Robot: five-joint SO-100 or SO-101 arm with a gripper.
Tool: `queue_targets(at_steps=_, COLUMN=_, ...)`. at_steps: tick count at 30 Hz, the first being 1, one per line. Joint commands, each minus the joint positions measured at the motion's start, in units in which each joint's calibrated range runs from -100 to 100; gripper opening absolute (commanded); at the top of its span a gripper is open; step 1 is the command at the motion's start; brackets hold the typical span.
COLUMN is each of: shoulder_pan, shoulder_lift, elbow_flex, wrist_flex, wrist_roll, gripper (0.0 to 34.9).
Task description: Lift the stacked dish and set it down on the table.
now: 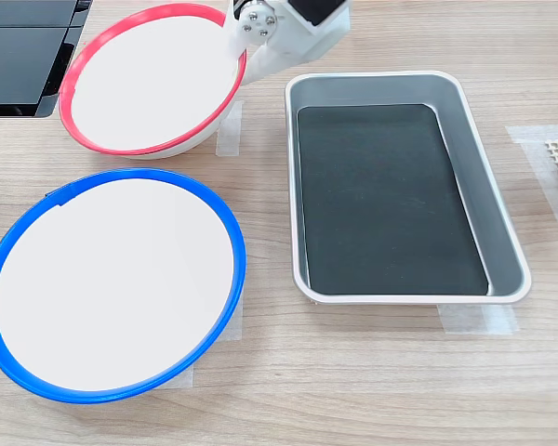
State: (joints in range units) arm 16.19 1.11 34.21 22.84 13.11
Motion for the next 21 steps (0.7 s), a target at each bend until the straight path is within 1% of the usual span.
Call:
queue_targets(at_steps=1, shoulder_pan=-0.62, shoulder_lift=0.55, elbow_flex=-3.21, wrist_flex=-1.17, wrist_roll=0.15, gripper=0.0)
queue_targets(at_steps=13, shoulder_pan=-2.31, shoulder_lift=4.9, elbow_flex=-5.03, wrist_flex=-3.9, wrist_roll=0.1, gripper=0.0)
queue_targets(at_steps=21, shoulder_pan=-1.37, shoulder_lift=4.99, elbow_flex=-3.21, wrist_flex=-3.9, wrist_roll=2.1, gripper=0.0)
